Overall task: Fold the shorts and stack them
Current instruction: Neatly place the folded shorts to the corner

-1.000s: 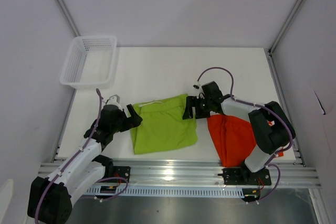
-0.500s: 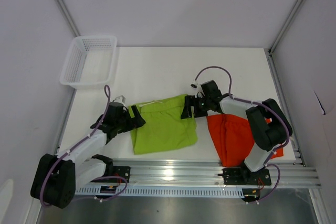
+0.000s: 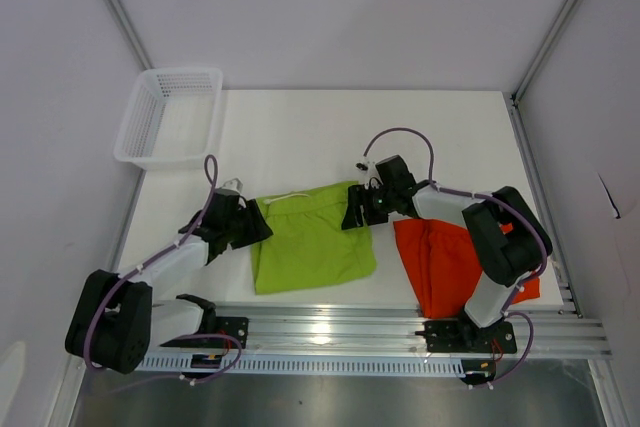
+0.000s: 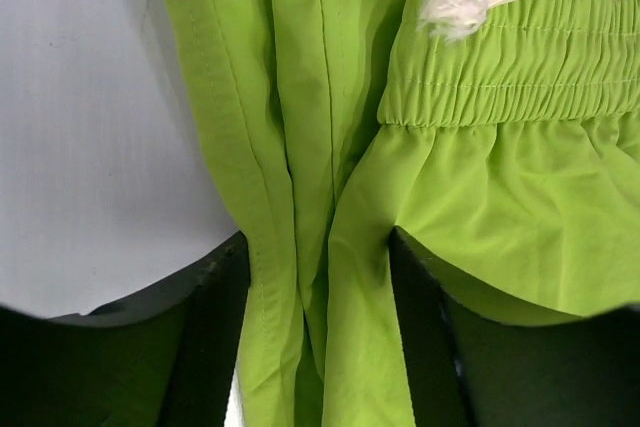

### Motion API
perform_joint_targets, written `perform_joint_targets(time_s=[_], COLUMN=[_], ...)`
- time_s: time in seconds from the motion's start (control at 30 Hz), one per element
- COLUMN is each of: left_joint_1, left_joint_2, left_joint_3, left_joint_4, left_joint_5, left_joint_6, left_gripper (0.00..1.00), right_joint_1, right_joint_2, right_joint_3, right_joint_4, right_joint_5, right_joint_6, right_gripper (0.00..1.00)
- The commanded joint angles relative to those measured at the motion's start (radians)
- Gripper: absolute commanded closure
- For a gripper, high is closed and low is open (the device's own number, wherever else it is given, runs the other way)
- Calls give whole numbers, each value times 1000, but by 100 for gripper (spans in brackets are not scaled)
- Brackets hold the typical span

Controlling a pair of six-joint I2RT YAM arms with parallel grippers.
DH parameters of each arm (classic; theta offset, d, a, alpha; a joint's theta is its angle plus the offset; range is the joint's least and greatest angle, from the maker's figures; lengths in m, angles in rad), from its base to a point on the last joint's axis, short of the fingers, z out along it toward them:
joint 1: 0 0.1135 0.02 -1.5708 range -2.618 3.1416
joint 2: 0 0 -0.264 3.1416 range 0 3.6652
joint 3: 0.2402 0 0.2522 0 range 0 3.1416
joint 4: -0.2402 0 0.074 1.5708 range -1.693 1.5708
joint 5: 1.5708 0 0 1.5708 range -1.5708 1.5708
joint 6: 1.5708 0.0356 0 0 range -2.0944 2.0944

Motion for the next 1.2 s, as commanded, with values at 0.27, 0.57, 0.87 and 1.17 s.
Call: perform_joint_targets(time_s=[0.27,0.57,0.87,1.17], left_joint_1=[6,6,6,6], left_joint_2=[127,196,187,178], left_joint_3=[60,104,108,104], left_joint_4=[5,-1,-19,-15], left_joint_5=[54,40,17,0], left_joint_6=[36,42,39,41], left_gripper=[63,95,100,100], right_joint_1=[18,14,-23,-32], right_joint_2=[31,13,13,-9], right_joint_3=[-11,-19,-15,-21], right_joint_4=[-10,-17,-51,-82], right_joint_5=[28,44,121,213], right_joint_6=[-23,-31,3,8], right_gripper=[41,37,34,35])
